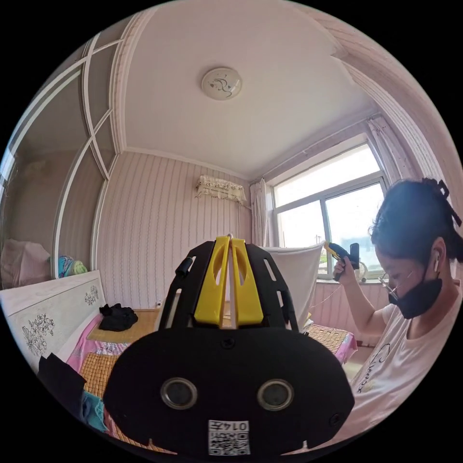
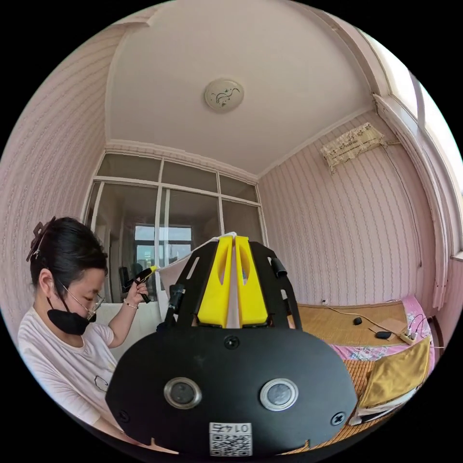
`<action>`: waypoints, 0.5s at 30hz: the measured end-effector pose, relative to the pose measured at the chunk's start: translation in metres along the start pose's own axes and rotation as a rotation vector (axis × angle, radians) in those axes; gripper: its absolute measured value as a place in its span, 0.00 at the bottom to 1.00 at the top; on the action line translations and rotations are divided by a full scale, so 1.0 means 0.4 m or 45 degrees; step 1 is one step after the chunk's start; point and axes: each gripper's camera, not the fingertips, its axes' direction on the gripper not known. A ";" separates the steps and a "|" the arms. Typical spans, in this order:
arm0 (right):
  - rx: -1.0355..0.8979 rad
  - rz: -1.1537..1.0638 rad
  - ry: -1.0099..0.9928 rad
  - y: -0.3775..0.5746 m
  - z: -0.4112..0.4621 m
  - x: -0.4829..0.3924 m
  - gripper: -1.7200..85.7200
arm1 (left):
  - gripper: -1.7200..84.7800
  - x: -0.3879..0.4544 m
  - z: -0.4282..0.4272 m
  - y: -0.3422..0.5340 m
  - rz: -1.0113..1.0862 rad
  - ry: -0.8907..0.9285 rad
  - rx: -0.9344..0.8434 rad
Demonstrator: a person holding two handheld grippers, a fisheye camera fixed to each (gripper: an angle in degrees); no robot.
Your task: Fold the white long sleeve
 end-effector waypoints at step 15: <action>-0.910 0.059 0.580 0.034 0.612 0.327 0.02 | 0.01 -0.342 0.337 0.100 -0.370 -0.174 -0.541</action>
